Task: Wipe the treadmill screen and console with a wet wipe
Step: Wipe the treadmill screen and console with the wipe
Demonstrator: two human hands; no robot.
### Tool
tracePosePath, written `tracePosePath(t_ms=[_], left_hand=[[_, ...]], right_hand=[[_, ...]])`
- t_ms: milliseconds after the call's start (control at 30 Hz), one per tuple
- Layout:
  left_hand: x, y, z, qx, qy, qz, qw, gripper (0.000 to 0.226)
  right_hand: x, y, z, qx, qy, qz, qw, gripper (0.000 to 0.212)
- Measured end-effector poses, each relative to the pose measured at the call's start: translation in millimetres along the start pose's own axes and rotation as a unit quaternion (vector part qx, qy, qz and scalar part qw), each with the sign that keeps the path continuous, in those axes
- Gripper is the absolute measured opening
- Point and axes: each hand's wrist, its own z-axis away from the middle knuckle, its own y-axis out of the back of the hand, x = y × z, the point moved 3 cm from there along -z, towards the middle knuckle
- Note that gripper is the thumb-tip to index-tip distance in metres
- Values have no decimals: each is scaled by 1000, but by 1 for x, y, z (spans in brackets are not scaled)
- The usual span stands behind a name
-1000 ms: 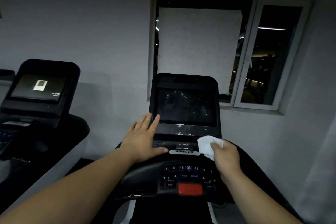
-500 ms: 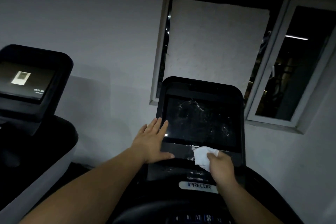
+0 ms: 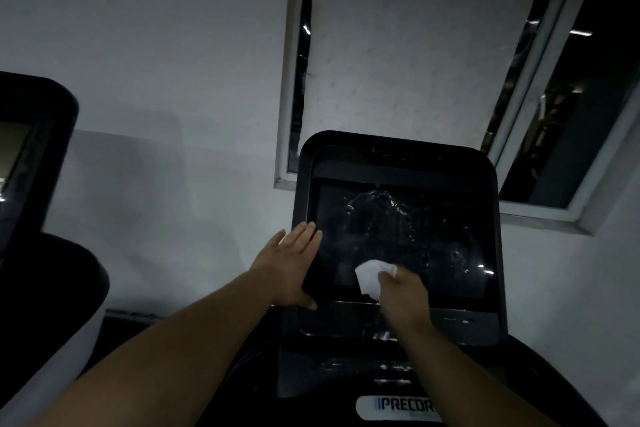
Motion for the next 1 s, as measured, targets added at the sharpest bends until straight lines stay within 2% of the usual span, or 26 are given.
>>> tracePosePath(t_ms=[133,267,400,500,600,667,733,800,933,1000], left_hand=[[-16,-4,-27,-6,-7,-52,999,137],[-23,-16,-40,-20,-4,-60,998,136],[-23,-28,-42,3,-4,-63,998,130],[-30,-29,-42,30,-6,-56,998,130],[-36,-32,-40,43,-4,-60,997,130],[-36,-33,-41,49,-6,-65,997,128],[-35,-33,-42,59,-4,-60,996,126],[-36,-34,-42,66,-5,-58,996,124],[-37,-36,-42,71,-8,-68,995,123],[-36,-36,-42,76,-6,-64,995,122]], right_hand=[[-7,-17,-30,-4,33,12,999,39],[-13,-26,-50,6,62,35,997,38],[-25,-25,-71,59,94,39,993,36],[-40,-29,-92,137,143,66,978,36],[-59,-39,-108,206,320,101,919,38],[-57,-58,-121,179,429,185,866,37],[-42,-82,-124,90,458,305,830,46],[-20,-101,-115,36,450,392,801,60],[-12,-106,-106,17,466,392,793,68],[-18,-104,-108,28,500,405,765,64]])
